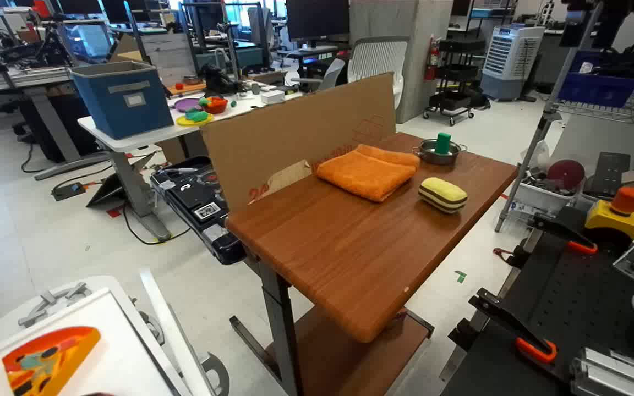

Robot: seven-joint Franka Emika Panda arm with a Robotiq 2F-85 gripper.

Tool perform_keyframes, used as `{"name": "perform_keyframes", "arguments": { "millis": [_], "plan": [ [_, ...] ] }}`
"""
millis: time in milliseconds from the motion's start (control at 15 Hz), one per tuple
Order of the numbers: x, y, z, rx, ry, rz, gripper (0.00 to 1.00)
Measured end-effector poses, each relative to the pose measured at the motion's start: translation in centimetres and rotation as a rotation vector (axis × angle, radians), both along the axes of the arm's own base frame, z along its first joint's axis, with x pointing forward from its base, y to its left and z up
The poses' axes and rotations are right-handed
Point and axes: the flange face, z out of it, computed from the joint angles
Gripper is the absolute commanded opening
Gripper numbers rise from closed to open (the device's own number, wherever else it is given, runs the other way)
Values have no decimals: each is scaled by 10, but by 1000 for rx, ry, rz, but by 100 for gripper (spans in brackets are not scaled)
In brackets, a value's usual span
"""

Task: Put the green block on the table

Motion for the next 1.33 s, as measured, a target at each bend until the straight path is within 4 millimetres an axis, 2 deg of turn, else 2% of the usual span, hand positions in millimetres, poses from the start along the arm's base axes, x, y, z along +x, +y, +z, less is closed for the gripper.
{"name": "perform_keyframes", "arguments": {
  "millis": [600, 800, 1067, 1333],
  "plan": [
    [0, 0, 0, 0, 0, 0, 100],
    [2, 0, -7, -1, 18, -22, 100],
    [30, -7, -38, -29, -23, -29, 100],
    [73, -18, -77, -64, -29, -20, 100]
  ]
}}
